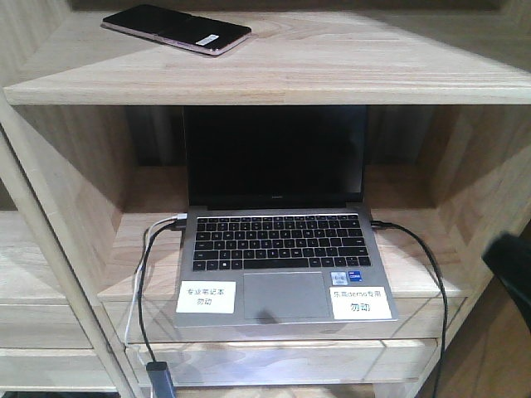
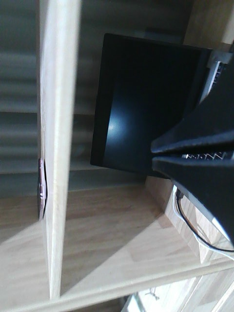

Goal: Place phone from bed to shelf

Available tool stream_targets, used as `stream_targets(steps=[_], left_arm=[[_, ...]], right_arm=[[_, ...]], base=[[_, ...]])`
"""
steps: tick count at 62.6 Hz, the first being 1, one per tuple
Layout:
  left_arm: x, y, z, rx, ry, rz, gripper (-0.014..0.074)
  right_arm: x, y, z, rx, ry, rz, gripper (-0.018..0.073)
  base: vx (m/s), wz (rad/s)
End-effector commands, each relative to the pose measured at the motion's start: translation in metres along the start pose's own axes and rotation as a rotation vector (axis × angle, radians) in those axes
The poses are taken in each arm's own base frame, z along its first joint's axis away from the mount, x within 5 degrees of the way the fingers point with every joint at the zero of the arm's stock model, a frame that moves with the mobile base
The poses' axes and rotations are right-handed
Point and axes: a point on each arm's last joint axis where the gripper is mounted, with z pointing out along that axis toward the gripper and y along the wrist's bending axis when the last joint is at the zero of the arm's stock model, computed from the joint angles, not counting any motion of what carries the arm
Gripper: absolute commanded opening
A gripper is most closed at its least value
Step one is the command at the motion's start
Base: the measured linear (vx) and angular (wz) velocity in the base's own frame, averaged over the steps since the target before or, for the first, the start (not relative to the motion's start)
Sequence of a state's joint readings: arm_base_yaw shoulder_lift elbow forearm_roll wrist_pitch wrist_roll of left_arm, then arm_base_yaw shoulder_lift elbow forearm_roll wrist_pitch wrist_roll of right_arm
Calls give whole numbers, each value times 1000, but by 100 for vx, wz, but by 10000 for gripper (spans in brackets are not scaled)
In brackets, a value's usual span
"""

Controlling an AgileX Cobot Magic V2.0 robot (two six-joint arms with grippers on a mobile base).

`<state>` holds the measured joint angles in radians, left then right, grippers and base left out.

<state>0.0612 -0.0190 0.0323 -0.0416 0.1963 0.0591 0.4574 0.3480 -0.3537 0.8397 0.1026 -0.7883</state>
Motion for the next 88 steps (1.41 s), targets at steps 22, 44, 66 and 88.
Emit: stream_targets(steps=[22,44,66,88], left_arm=[[-4,0,0,-3,-71,-9,1],[-4,0,0,-3,-71,-9,1],[-4,0,0,-3,-71,-9,1],[-4,0,0,-3,-71,-9,1]], right_arm=[[-4,-3,-12,37,-95,4,-5],[-4,-3,-12,39,-97,-4,-5],[-4,-3,-12,40,-94,-24,-5],[-3,-5,-12,65,-82,-30,-5]], base=[[0,0],[0,0],[0,0],[0,0]])
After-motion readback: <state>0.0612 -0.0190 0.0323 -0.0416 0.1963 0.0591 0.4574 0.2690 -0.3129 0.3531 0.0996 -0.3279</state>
